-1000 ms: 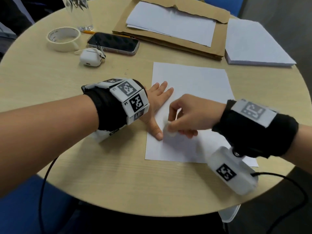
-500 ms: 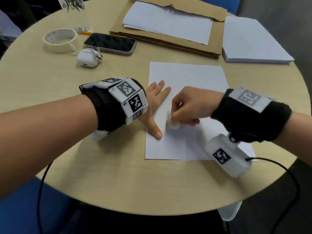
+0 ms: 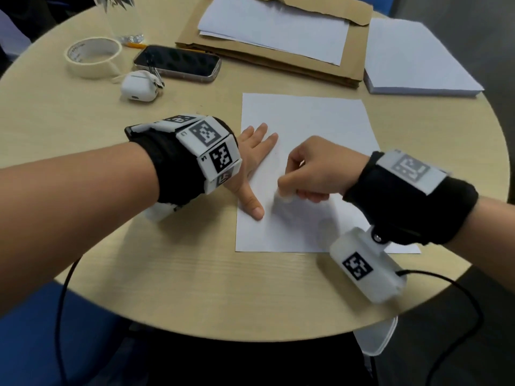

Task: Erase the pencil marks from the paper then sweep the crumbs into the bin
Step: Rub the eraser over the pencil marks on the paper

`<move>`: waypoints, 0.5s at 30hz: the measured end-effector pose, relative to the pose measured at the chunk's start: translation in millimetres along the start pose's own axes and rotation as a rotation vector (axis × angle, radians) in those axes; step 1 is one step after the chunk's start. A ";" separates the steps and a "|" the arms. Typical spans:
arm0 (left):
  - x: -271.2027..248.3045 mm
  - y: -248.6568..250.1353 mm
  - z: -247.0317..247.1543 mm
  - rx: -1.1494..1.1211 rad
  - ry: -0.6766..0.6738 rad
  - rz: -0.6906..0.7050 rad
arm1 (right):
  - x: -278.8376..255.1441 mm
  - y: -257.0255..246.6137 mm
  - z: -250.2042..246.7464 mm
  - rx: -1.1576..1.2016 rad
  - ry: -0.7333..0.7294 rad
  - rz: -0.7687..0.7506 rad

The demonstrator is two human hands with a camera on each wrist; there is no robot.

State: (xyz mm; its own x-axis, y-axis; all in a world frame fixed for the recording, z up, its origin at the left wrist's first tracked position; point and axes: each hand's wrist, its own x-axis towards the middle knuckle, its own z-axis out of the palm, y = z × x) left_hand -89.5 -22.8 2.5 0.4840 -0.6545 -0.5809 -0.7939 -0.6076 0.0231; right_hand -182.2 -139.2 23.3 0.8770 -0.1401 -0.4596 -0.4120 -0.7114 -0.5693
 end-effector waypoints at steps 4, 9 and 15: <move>0.7 -1.0 -0.2 -0.006 -0.008 -0.002 | -9.9 0.2 5.7 -0.037 -0.094 0.021; -0.2 0.8 -0.7 -0.006 0.000 -0.007 | -1.4 -0.9 -3.2 -0.003 0.060 0.028; 0.2 -0.7 -0.1 -0.006 0.003 0.001 | -9.2 -2.2 -2.4 -0.058 -0.065 0.047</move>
State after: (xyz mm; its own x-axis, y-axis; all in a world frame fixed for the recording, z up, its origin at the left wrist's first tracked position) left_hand -88.8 -22.6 2.5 0.4841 -0.6566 -0.5784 -0.7923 -0.6094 0.0286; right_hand -188.8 -137.9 30.4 0.8386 -0.1302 -0.5290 -0.4353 -0.7440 -0.5070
